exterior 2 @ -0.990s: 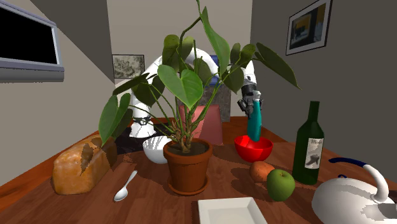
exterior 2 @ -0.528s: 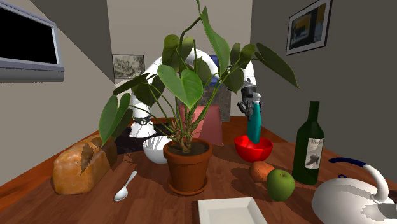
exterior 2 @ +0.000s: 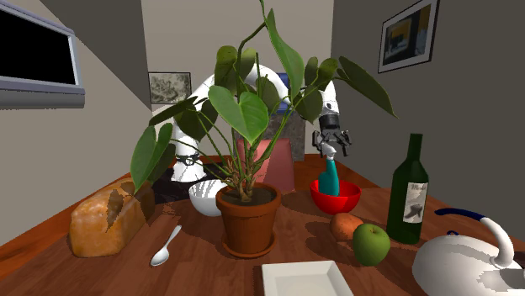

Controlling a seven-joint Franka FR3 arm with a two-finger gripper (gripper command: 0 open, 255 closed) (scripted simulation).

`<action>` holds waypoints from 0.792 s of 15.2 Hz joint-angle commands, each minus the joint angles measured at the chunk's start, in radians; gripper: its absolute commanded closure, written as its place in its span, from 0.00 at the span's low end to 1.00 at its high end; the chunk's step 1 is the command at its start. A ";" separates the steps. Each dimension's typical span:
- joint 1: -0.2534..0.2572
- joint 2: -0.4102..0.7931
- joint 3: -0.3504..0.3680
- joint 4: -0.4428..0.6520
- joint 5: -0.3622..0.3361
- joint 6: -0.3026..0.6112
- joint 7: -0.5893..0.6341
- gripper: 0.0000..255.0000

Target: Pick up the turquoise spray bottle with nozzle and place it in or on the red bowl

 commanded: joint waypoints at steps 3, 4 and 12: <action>0.061 0.058 -0.039 -0.009 -0.032 -0.058 0.018 0.00; 0.076 0.072 -0.049 -0.009 -0.040 -0.075 0.022 0.00; 0.076 0.072 -0.048 -0.009 -0.040 -0.075 0.022 0.00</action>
